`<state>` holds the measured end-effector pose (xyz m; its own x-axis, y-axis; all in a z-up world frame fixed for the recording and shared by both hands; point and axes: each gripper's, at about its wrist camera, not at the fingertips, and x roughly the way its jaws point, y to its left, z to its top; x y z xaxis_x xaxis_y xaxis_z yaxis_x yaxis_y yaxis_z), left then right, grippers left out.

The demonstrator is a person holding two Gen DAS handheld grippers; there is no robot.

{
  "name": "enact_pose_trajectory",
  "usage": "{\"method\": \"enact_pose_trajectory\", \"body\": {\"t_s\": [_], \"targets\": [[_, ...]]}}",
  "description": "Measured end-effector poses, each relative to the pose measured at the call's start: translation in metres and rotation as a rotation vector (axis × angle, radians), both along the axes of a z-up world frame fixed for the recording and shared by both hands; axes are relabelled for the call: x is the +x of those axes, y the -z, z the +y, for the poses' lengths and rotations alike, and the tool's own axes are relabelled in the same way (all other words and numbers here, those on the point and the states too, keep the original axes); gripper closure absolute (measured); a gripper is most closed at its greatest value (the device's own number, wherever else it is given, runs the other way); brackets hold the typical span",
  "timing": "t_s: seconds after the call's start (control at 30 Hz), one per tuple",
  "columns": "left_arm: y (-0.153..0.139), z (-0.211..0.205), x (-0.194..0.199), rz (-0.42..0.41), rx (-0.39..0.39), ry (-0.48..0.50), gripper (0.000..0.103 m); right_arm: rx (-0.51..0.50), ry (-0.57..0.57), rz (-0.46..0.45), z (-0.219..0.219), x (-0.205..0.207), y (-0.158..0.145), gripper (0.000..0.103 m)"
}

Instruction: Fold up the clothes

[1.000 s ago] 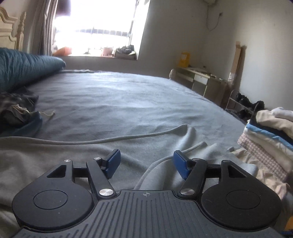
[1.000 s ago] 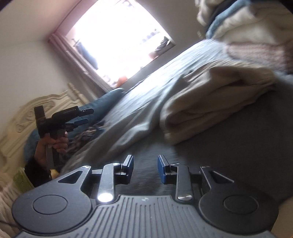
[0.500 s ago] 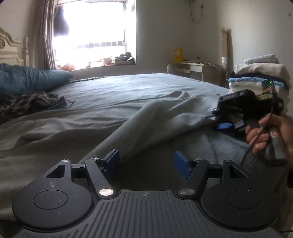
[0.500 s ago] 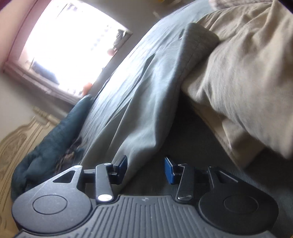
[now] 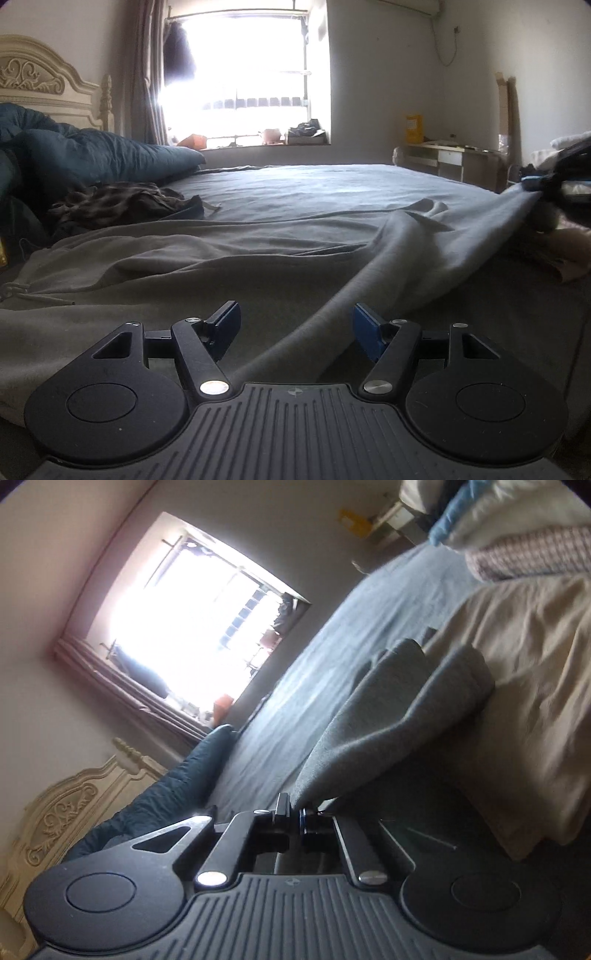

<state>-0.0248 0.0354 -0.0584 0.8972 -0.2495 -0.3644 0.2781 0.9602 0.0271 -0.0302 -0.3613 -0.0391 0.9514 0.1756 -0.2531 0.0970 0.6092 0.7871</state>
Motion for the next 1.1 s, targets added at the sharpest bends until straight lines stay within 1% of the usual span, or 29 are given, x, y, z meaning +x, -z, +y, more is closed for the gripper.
{"method": "enact_pose_trajectory", "body": {"t_s": [0.13, 0.23, 0.27, 0.33, 0.37, 0.43, 0.5, 0.57, 0.6, 0.63, 0.7, 0.77, 0.83, 0.9, 0.93, 1.03, 1.1], "targets": [[0.0, 0.02, 0.012, 0.013, -0.016, -0.048, 0.036, -0.044, -0.017, -0.015, -0.006, -0.052, -0.027, 0.098], [0.006, 0.031, 0.018, 0.04, -0.008, -0.09, 0.036, -0.137, -0.001, 0.021, -0.005, -0.085, -0.032, 0.098], [0.008, 0.033, 0.019, 0.049, -0.003, -0.105, 0.036, -0.176, 0.013, 0.047, -0.005, -0.092, -0.03, 0.098], [0.011, 0.041, 0.016, 0.072, -0.012, -0.138, 0.036, -0.208, 0.036, 0.106, -0.01, -0.104, -0.019, 0.098], [0.012, 0.047, 0.015, 0.09, -0.033, -0.151, 0.036, -0.204, 0.038, 0.139, -0.015, -0.11, -0.011, 0.098], [0.012, 0.06, 0.007, 0.126, -0.097, -0.177, 0.036, -0.174, 0.025, 0.211, -0.02, -0.116, 0.007, 0.098], [0.013, 0.072, -0.003, 0.17, -0.174, -0.204, 0.036, -0.169, 0.0, 0.268, -0.021, -0.119, 0.021, 0.097], [0.014, 0.079, -0.014, 0.208, -0.243, -0.211, 0.036, -0.169, -0.05, 0.314, -0.02, -0.118, 0.033, 0.097], [0.014, 0.08, -0.018, 0.218, -0.259, -0.204, 0.036, -0.167, -0.059, 0.328, -0.02, -0.119, 0.038, 0.095], [0.014, 0.077, -0.022, 0.221, -0.258, -0.195, 0.036, -0.166, -0.068, 0.343, -0.019, -0.12, 0.043, 0.095], [0.011, 0.064, -0.027, 0.209, -0.23, -0.165, 0.036, -0.157, -0.084, 0.365, -0.02, -0.122, 0.052, 0.093], [0.008, 0.05, -0.025, 0.2, -0.217, -0.123, 0.036, -0.091, -0.068, 0.308, -0.031, -0.125, 0.053, 0.088], [0.005, 0.035, -0.022, 0.194, -0.209, -0.078, 0.036, -0.031, -0.053, 0.252, -0.042, -0.128, 0.054, 0.068], [0.003, 0.018, -0.015, 0.186, -0.193, -0.037, 0.036, -0.022, -0.033, 0.198, -0.049, -0.126, 0.049, 0.061], [0.002, 0.009, -0.013, 0.179, -0.176, -0.022, 0.036, -0.023, -0.025, 0.175, -0.051, -0.124, 0.046, 0.061], [0.002, -0.014, -0.008, 0.159, -0.126, 0.026, 0.036, -0.096, -0.027, 0.165, -0.05, -0.113, 0.037, 0.061], [0.005, -0.026, -0.007, 0.162, -0.097, 0.047, 0.036, -0.145, -0.028, 0.159, -0.05, -0.106, 0.03, 0.061]]}}
